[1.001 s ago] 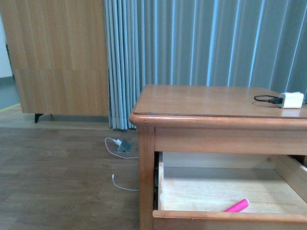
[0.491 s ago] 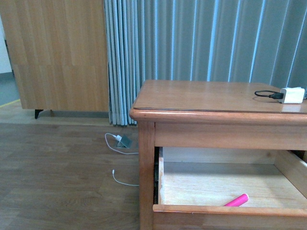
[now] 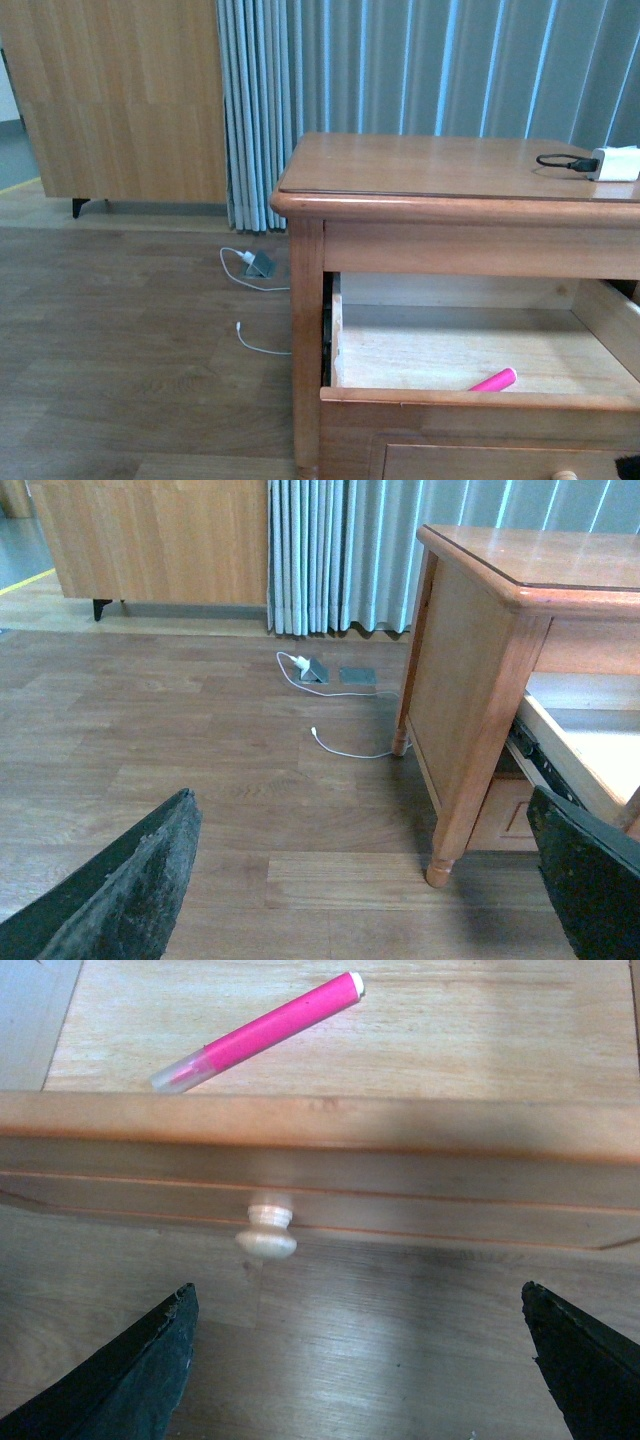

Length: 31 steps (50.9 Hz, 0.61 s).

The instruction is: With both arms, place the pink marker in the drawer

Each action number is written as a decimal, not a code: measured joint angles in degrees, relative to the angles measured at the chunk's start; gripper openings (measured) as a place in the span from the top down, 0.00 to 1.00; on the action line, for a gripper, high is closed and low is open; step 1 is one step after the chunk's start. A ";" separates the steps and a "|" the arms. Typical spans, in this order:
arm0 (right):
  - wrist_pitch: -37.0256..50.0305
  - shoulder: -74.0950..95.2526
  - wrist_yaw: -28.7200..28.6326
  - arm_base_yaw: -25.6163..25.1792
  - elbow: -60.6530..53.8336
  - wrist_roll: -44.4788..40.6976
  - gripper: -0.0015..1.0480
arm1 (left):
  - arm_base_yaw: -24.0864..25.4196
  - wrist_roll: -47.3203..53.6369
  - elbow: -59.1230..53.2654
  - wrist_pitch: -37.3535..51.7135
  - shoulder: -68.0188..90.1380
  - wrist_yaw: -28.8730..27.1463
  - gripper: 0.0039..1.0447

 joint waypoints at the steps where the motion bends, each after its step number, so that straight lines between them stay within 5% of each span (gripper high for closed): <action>1: 1.18 1.73 0.79 0.57 0.79 0.11 0.08 | 0.00 0.00 0.00 0.00 0.00 0.00 0.06; 31: 18.56 25.35 8.81 0.17 15.72 3.98 0.08 | 0.00 0.00 0.00 0.00 0.00 0.00 0.06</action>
